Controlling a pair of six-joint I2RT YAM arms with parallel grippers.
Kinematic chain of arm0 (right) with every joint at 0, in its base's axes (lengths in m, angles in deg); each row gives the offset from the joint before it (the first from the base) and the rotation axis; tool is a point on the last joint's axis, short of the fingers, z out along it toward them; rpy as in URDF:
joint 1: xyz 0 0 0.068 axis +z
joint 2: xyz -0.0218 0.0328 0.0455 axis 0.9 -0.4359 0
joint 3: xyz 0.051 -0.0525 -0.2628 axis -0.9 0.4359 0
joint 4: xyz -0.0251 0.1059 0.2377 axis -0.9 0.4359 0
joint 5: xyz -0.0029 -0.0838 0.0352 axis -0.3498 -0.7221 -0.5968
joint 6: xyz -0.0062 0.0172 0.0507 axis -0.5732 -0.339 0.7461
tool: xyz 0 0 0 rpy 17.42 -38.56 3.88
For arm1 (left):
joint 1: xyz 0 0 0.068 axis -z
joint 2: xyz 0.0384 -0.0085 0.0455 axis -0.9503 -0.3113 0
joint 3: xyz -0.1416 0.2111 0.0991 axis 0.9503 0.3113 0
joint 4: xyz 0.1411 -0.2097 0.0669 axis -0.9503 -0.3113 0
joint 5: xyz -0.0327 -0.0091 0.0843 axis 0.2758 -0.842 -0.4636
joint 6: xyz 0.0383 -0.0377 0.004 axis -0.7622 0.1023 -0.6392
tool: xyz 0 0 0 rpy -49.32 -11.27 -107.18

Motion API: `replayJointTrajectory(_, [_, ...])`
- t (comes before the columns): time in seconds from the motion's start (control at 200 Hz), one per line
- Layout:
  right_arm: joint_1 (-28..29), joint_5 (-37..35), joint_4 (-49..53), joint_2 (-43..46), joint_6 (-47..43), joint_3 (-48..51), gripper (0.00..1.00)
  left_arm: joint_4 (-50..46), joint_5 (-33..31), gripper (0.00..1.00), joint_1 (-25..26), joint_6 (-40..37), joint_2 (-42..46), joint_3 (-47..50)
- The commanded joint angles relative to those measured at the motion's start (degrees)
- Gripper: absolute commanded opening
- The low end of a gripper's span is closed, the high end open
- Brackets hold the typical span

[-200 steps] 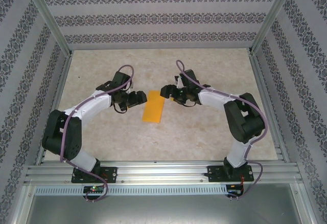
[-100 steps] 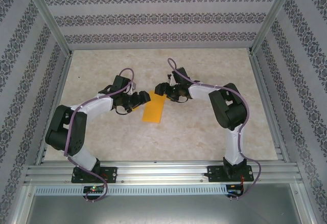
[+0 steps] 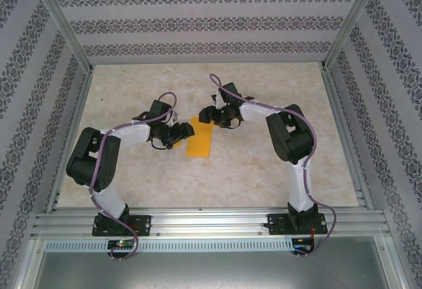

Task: Fold a paper plane with a square sheet of paper (fold left side to right side)
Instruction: Third fold the triangle at the center of the table.

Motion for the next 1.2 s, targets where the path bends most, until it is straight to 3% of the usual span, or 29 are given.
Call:
replayJointTrajectory(0.0, [-0.79,-1.86,2.44,-2.62,-4.67,-0.86,0.64,4.26,2.69,0.67,-0.4,0.81,-1.64,-2.03])
replayJointTrajectory(0.29, [-0.79,-1.38,1.64,-2.38,-4.63,0.09,0.61,4.06,2.9,0.51,-0.06,-0.34,-5.4,-4.77])
replayJointTrajectory(0.719, [-0.7,-1.11,1.28,-2.23,-4.35,0.59,0.61,-3.78,-3.09,0.52,1.6,-5.76,-8.62,-9.65])
replayJointTrajectory(1.199, [-0.7,-1.11,0.89,-2.23,-4.17,0.67,0.61,-7.68,-4.44,0.5,4.35,-6.93,-9.63,-9.13])
